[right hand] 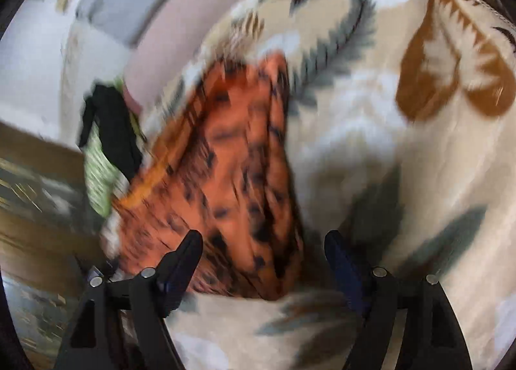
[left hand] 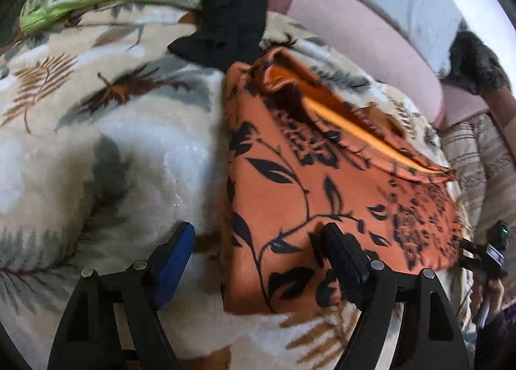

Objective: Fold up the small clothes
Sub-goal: 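Press the folded blouse flat with both tools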

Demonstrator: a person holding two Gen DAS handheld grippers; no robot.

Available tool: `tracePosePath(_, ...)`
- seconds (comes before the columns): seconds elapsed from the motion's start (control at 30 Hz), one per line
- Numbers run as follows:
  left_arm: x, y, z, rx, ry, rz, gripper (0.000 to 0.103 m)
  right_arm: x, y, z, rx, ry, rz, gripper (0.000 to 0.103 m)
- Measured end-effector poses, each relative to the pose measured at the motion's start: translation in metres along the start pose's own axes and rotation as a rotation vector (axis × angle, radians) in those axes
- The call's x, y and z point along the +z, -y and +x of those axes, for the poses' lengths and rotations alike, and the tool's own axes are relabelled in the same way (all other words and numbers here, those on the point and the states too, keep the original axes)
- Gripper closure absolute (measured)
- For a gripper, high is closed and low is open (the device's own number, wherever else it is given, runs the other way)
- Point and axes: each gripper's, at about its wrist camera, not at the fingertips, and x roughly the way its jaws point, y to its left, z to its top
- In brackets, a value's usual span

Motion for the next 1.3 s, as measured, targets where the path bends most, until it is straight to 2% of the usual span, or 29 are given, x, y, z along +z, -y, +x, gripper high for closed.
tracePosePath(0.03, 0.000, 0.001, 0.002, 0.001, 0.003, 0.005, 0.029, -0.001, -0.004, 0.002, -0.005, 0.009, -0.016, 0.022)
tracePosePath(0.07, 0.000, 0.003, 0.004, 0.003, 0.005, 0.005, 0.051, 0.001, -0.009, 0.004, 0.006, 0.004, -0.021, 0.022)
tracePosePath(0.1, 0.002, 0.002, 0.007, -0.017, -0.014, -0.008, 0.060, 0.002, -0.011, 0.006, 0.020, -0.007, -0.026, 0.024)
tracePosePath(0.17, 0.006, -0.001, 0.011, -0.030, -0.042, -0.059, 0.072, 0.003, -0.019, 0.014, 0.004, -0.035, -0.044, 0.026)
tracePosePath(0.2, 0.008, -0.001, 0.013, -0.032, -0.053, -0.067, 0.073, 0.004, -0.022, 0.018, -0.003, -0.046, -0.047, 0.035)
tracePosePath(0.23, 0.009, -0.001, 0.014, -0.030, -0.061, -0.074, 0.076, 0.006, -0.023, 0.022, -0.021, -0.057, -0.036, 0.054)
tracePosePath(0.3, 0.012, 0.003, 0.015, -0.020, -0.080, -0.080, 0.081, 0.012, -0.017, 0.026, -0.006, -0.069, 0.037, 0.077)
tracePosePath(0.4, 0.018, 0.014, 0.003, -0.002, -0.063, -0.057, 0.084, 0.015, -0.019, 0.019, 0.015, -0.059, 0.064, 0.084)
tracePosePath(0.57, 0.020, 0.036, -0.038, -0.015, 0.007, -0.008, 0.085, 0.020, -0.039, -0.024, 0.039, -0.015, 0.020, 0.088)
tracePosePath(0.7, -0.008, 0.043, -0.075, -0.025, 0.042, 0.030, 0.085, 0.003, -0.049, -0.046, 0.024, -0.037, -0.034, 0.089)
tracePosePath(0.83, -0.056, 0.031, -0.098, -0.045, 0.031, 0.009, 0.085, -0.043, -0.035, -0.060, 0.016, -0.068, -0.026, 0.089)
tracePosePath(1.0, -0.127, 0.004, -0.115, -0.065, -0.011, -0.050, 0.085, -0.108, -0.012, -0.080, 0.032, -0.086, 0.010, 0.089)
tracePosePath(1.1, -0.150, -0.016, -0.098, -0.059, -0.082, -0.089, 0.087, -0.134, 0.003, -0.091, 0.025, -0.065, 0.022, 0.089)
tracePosePath(1.17, -0.152, -0.028, -0.093, -0.079, -0.078, -0.121, 0.072, -0.137, 0.022, -0.088, 0.007, -0.037, 0.070, 0.085)
tracePosePath(1.2, -0.147, -0.031, -0.096, -0.087, -0.069, -0.135, 0.070, -0.136, 0.034, -0.087, 0.010, -0.031, 0.119, 0.074)
tracePosePath(1.23, -0.140, -0.031, -0.101, -0.065, -0.055, -0.134, 0.067, -0.134, 0.039, -0.089, 0.011, -0.013, 0.148, 0.049)
tracePosePath(1.27, -0.134, -0.028, -0.108, -0.049, -0.023, -0.115, 0.062, -0.130, 0.039, -0.096, 0.013, 0.027, 0.156, 0.038)
tracePosePath(1.3, -0.128, -0.025, -0.114, -0.036, 0.008, -0.091, 0.058, -0.125, 0.034, -0.104, 0.013, 0.078, 0.136, 0.034)
